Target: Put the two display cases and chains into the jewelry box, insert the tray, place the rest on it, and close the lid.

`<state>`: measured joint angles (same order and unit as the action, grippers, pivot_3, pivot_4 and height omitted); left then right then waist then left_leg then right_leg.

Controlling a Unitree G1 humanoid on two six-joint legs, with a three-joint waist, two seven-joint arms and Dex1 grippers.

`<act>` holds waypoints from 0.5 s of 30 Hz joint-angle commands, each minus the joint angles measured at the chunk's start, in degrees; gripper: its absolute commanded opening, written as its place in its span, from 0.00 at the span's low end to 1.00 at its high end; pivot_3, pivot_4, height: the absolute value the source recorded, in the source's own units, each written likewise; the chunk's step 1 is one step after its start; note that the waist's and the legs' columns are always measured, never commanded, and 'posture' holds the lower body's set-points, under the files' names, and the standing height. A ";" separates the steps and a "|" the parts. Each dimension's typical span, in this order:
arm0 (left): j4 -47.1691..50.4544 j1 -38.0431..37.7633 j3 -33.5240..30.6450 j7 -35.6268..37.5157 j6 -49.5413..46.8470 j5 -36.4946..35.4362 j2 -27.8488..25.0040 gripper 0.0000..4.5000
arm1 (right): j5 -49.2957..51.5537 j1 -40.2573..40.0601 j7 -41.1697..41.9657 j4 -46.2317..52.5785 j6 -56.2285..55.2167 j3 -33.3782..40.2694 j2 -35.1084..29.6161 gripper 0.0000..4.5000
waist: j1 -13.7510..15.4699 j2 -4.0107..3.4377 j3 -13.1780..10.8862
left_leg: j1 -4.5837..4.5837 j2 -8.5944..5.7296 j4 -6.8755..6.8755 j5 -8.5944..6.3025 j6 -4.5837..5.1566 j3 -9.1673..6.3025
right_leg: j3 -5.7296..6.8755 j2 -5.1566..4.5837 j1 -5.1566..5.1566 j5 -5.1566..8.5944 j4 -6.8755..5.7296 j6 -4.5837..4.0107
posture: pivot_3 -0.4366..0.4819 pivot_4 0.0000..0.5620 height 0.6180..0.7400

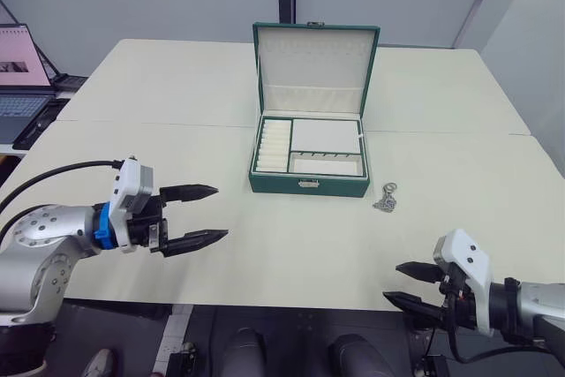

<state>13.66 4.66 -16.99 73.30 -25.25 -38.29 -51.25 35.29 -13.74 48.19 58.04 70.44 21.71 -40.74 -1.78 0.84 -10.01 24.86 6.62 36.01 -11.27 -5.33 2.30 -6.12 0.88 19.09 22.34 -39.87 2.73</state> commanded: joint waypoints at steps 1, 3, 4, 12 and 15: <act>1.36 0.78 -1.63 1.09 1.83 -0.93 -0.71 1.00 | 2.05 -0.13 -1.79 1.59 -1.57 1.40 -0.44 0.97 | 0.00 0.03 0.02 | 0.00 0.00 0.00 -0.01 0.03 -0.01 | 0.00 0.00 -0.01 0.00 0.00 0.00 | 0.48 0.27 1.00; 1.10 1.83 -0.86 2.15 2.26 -0.96 -0.91 1.00 | 1.93 0.00 -2.68 1.05 -2.63 1.27 -1.27 0.99 | 0.03 0.07 0.01 | 0.00 0.00 0.00 -0.02 0.04 -0.01 | 0.00 0.00 -0.01 0.00 0.00 0.00 | 0.48 0.27 1.00; 1.11 2.69 -0.07 2.94 2.40 -0.94 -1.04 1.00 | 1.72 0.06 -3.37 0.65 -3.25 1.37 -1.52 0.99 | 0.04 0.08 0.01 | 0.00 0.00 0.00 -0.02 0.04 -0.01 | 0.01 0.01 0.00 0.00 0.00 0.00 | 0.48 0.27 1.00; 0.72 14.49 9.52 3.39 1.90 -0.92 5.20 1.00 | -1.17 0.46 -12.16 -1.85 -6.08 0.66 -0.44 0.99 | 0.27 0.28 0.09 | 0.03 -0.05 0.03 -0.02 0.04 -0.05 | 0.03 0.00 -0.06 0.00 0.03 0.00 | 0.48 0.27 1.00; -0.59 15.17 10.47 4.14 2.35 0.01 5.34 1.00 | -2.13 2.51 -15.46 -3.32 -6.74 -0.52 0.36 0.99 | -0.26 0.29 0.08 | 0.02 -0.01 0.01 0.02 -0.03 -0.07 | -0.01 0.05 -0.03 0.00 0.00 0.00 | 0.48 0.27 1.00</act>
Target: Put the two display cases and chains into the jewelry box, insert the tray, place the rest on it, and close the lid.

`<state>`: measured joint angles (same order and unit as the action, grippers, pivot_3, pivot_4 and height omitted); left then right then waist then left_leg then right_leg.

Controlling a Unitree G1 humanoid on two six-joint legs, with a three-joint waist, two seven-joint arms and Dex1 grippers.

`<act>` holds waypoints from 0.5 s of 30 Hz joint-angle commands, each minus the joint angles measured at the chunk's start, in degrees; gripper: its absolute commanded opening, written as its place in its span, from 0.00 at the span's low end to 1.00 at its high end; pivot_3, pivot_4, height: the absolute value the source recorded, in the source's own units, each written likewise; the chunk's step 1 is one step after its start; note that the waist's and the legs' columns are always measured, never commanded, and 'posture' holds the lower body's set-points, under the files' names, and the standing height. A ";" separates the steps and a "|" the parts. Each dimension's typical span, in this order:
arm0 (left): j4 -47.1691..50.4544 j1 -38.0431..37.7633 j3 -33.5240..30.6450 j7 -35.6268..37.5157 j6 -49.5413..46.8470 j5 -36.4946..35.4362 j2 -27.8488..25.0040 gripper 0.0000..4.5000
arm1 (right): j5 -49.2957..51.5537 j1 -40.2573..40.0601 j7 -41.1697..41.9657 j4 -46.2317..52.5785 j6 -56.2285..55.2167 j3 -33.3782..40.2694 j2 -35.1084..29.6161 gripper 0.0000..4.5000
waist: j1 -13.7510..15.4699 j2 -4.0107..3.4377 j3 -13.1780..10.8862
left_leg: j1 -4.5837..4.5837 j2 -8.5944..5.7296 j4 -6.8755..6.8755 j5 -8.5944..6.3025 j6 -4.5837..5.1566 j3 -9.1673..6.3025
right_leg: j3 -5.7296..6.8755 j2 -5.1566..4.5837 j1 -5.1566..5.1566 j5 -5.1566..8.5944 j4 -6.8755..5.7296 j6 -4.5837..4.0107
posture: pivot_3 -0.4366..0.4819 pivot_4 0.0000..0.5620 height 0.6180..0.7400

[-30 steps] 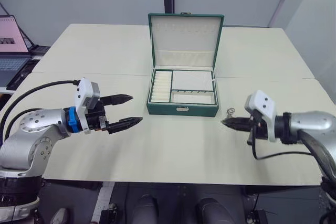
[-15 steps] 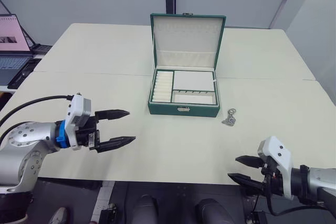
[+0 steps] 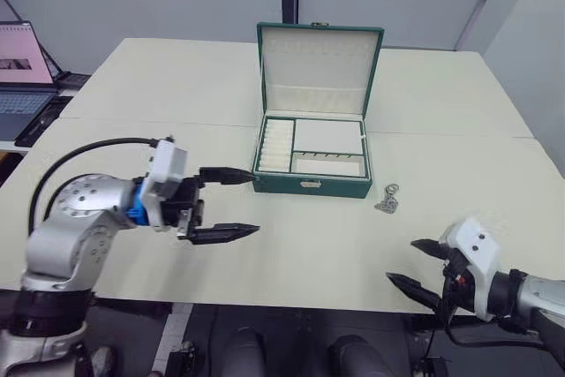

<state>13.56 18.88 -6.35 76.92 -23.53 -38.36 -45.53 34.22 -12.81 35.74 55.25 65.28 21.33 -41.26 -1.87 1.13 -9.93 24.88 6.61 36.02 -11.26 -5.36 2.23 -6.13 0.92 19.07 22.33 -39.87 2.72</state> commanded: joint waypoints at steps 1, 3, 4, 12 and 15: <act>-0.77 1.03 0.03 0.71 0.79 0.24 -0.43 1.00 | -1.21 2.06 -3.78 -0.89 -1.72 -0.47 1.08 0.99 | -0.23 0.00 0.00 | 0.00 0.01 -0.01 0.00 0.00 -0.04 | -0.02 0.03 0.02 0.00 -0.02 0.00 | 0.48 0.27 1.00; -1.78 1.65 0.50 0.98 1.25 0.76 -0.29 1.00 | -3.07 4.26 -6.51 -3.19 -2.84 -2.79 2.17 0.99 | -0.17 0.00 0.00 | -0.02 0.00 -0.01 0.01 -0.01 -0.06 | -0.02 0.03 0.02 0.00 -0.05 0.00 | 0.48 0.27 1.00; -2.23 2.08 0.75 1.01 1.35 0.94 -0.14 1.00 | -4.49 5.73 -8.13 -4.99 -3.86 -4.74 3.09 0.99 | -0.09 0.03 0.01 | -0.02 0.00 0.00 0.01 -0.01 -0.06 | -0.01 0.03 0.01 0.00 -0.05 0.00 | 0.48 0.27 1.00; -3.26 3.27 1.14 -0.11 1.96 2.04 0.71 1.00 | -15.84 15.40 -15.34 -20.66 -14.00 -16.95 7.09 0.99 | 0.17 0.05 0.00 | 0.01 -0.04 0.02 0.02 -0.04 -0.06 | 0.00 -0.02 0.02 0.00 -0.03 0.00 | 0.48 0.27 1.00; -3.35 3.43 0.82 -0.49 1.91 2.09 0.45 1.00 | -18.02 17.76 -15.74 -25.06 -16.79 -18.84 8.07 0.99 | 0.17 0.04 -0.01 | 0.00 -0.03 0.02 0.03 -0.04 -0.05 | 0.00 -0.01 0.03 0.00 -0.04 0.00 | 0.48 0.27 1.00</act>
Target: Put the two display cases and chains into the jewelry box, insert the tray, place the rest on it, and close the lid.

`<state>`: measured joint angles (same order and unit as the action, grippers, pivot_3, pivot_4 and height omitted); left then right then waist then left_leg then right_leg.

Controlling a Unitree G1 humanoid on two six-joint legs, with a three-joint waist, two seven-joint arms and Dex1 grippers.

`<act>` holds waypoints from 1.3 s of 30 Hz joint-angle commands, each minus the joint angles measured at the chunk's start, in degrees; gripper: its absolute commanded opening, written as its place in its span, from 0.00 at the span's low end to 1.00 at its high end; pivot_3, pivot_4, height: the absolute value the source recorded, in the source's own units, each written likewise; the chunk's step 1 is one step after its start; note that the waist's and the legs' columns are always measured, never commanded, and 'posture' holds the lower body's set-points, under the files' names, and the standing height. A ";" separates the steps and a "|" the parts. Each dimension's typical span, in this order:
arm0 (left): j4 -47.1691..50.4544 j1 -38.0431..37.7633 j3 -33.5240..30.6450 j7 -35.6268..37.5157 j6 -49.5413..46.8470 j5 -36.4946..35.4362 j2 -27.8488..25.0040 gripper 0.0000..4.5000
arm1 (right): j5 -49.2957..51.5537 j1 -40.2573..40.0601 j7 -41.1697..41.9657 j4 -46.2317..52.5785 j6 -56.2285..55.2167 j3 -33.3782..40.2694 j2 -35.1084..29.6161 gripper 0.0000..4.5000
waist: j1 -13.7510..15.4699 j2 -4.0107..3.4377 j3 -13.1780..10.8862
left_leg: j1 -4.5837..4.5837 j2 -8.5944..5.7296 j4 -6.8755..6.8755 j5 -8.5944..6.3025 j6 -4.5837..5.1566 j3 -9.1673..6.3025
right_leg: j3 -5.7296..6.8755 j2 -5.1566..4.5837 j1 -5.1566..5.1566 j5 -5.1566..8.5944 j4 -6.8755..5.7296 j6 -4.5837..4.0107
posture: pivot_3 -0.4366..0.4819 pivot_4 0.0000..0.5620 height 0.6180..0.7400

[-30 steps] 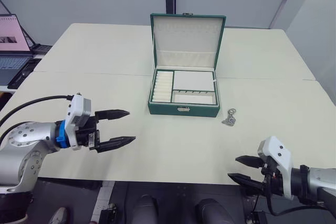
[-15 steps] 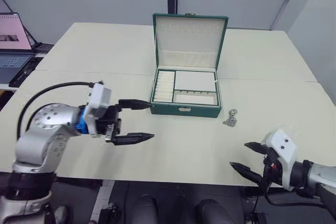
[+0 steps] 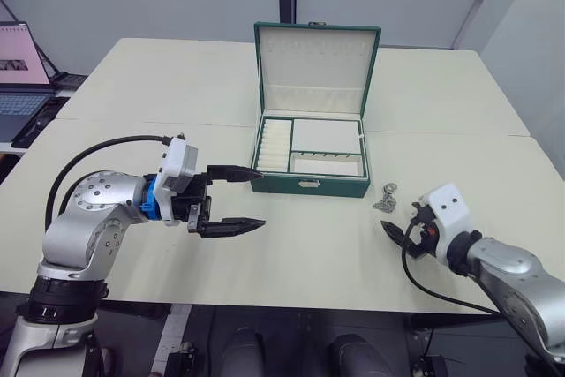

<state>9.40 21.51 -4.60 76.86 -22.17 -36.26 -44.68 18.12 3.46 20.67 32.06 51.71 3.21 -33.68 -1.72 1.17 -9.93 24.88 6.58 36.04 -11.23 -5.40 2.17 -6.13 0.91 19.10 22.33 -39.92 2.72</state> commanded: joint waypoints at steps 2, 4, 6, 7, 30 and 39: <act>0.78 0.87 -1.17 -1.05 0.53 0.04 -0.28 1.00 | -2.46 2.87 -0.46 -3.96 -4.27 -1.45 1.35 0.99 | 0.05 0.00 0.00 | 0.00 0.00 -0.01 0.01 -0.01 0.00 | 0.01 0.00 0.01 0.00 0.00 0.00 | 0.48 0.27 1.00; 0.83 0.95 -1.24 -1.55 0.44 -0.06 -0.14 1.00 | -2.55 4.01 -0.16 -5.76 -5.07 -2.09 2.29 0.99 | 0.04 0.00 0.00 | 0.00 0.00 -0.01 0.01 -0.02 0.01 | 0.00 0.00 0.01 0.00 -0.01 0.00 | 0.48 0.27 1.00; 1.15 0.93 -1.16 -2.08 0.22 -0.31 0.02 1.00 | -2.69 4.76 0.06 -7.19 -5.67 -2.81 3.02 0.99 | 0.04 -0.01 0.00 | 0.00 0.01 -0.01 0.02 -0.03 0.00 | 0.01 0.00 0.01 0.00 -0.01 0.00 | 0.48 0.27 1.00; 1.34 0.87 -1.11 -2.25 0.15 -0.39 0.05 1.00 | -3.02 4.95 0.10 -7.79 -6.04 -3.21 3.23 0.99 | 0.04 -0.01 0.00 | 0.00 0.01 -0.01 0.02 -0.03 0.01 | 0.00 0.00 0.01 0.00 -0.02 0.00 | 0.48 0.27 1.00; 2.98 0.93 -0.77 -4.82 -0.96 -0.45 0.62 1.00 | -3.66 7.00 0.34 -11.85 -2.49 -3.51 6.48 0.99 | -0.02 0.00 0.01 | -0.01 0.02 0.01 0.02 -0.04 0.00 | 0.01 0.01 0.00 0.00 -0.05 0.00 | 0.48 0.27 1.00; 2.81 2.07 -0.47 -5.84 -1.69 -0.57 0.78 1.00 | -3.99 6.85 0.16 -12.08 -3.13 -3.57 7.32 0.72 | 0.00 0.01 0.01 | -0.01 0.02 0.01 0.02 -0.03 0.00 | 0.02 0.01 0.00 0.00 -0.04 0.00 | 0.48 0.27 1.00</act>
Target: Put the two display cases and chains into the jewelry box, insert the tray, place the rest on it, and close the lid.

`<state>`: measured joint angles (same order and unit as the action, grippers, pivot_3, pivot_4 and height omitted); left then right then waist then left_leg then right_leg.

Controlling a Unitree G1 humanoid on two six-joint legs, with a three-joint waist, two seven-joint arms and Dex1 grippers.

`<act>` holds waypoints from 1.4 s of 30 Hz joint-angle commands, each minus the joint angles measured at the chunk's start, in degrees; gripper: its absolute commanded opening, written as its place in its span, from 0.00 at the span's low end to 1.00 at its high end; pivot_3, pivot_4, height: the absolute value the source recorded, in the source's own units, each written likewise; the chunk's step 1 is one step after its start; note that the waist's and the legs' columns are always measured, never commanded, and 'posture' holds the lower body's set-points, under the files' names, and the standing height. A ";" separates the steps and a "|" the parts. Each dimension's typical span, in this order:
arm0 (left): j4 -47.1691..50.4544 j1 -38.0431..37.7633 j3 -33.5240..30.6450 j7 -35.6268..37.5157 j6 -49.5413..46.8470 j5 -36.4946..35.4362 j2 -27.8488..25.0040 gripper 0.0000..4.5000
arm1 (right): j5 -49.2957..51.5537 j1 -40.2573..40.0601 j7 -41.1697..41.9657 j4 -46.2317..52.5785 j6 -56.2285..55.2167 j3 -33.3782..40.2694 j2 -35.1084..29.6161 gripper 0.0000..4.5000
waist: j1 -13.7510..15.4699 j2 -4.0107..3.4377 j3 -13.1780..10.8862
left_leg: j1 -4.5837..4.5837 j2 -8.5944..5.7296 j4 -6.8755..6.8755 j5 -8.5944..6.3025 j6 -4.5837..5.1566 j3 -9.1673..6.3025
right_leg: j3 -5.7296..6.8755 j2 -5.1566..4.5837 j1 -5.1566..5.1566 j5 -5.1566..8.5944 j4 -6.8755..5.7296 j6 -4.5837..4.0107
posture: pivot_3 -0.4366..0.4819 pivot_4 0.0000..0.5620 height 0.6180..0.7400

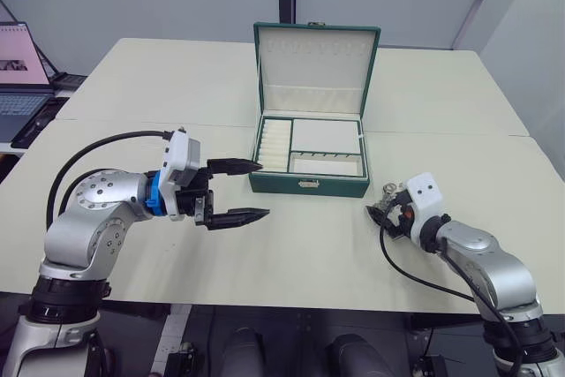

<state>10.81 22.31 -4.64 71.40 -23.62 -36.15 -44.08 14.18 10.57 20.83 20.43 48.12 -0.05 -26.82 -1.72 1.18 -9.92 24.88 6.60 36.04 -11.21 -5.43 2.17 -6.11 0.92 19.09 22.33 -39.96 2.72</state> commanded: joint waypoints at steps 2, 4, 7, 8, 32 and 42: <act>1.30 1.55 -0.28 -0.46 -0.35 -0.64 0.25 1.00 | -0.05 -0.03 -0.06 -0.57 0.44 -0.14 0.60 0.57 | -0.06 0.00 0.01 | 0.00 0.00 0.00 0.00 0.00 0.00 | 0.00 0.00 0.00 0.00 0.00 0.00 | 0.48 0.27 1.00; 1.15 1.91 0.00 -0.60 -0.39 -0.53 0.46 1.00 | 0.03 -0.15 -0.04 -0.47 0.49 0.12 0.54 0.46 | -0.06 0.00 0.01 | 0.00 0.00 0.00 0.00 0.00 0.00 | 0.00 0.00 0.00 0.00 0.00 0.00 | 0.48 0.27 1.00; 1.00 2.40 0.24 -0.82 -0.56 -0.40 0.81 1.00 | 0.15 -0.39 -0.13 -0.23 0.62 0.25 0.63 0.31 | -0.06 0.00 0.01 | 0.00 0.00 0.00 0.00 0.00 0.00 | 0.00 0.00 0.00 0.00 0.00 0.00 | 0.48 0.27 1.00; 0.99 2.51 0.27 -0.88 -0.65 -0.39 0.89 1.00 | 0.17 -0.41 -0.17 -0.18 0.69 0.25 0.70 0.27 | -0.06 0.00 0.00 | 0.00 0.00 0.00 0.00 0.00 0.00 | 0.00 0.00 0.00 0.00 0.00 0.00 | 0.48 0.27 1.00; 0.34 4.26 1.75 -1.55 -1.05 0.49 2.44 1.00 | 6.28 3.90 -2.29 2.32 6.88 8.34 4.96 0.06 | 0.01 0.00 0.00 | 0.00 0.00 0.00 0.01 -0.02 0.00 | 0.00 0.00 0.00 0.00 -0.01 0.00 | 0.48 0.27 1.00; 0.68 4.05 2.08 -2.21 -0.99 0.76 3.12 1.00 | 14.28 5.59 -5.57 2.93 14.74 16.76 10.01 0.06 | 0.04 0.00 0.00 | 0.01 0.00 -0.02 0.02 -0.03 0.02 | -0.01 0.00 0.02 0.00 0.00 0.00 | 0.48 0.27 1.00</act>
<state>10.62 25.52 -2.57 69.33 -24.82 -35.29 -41.16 26.82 15.03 15.84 20.49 62.36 14.45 -16.75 -1.68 1.18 -9.92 24.88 6.59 36.02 -11.20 -5.45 2.19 -6.12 0.91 19.11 22.33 -39.96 2.72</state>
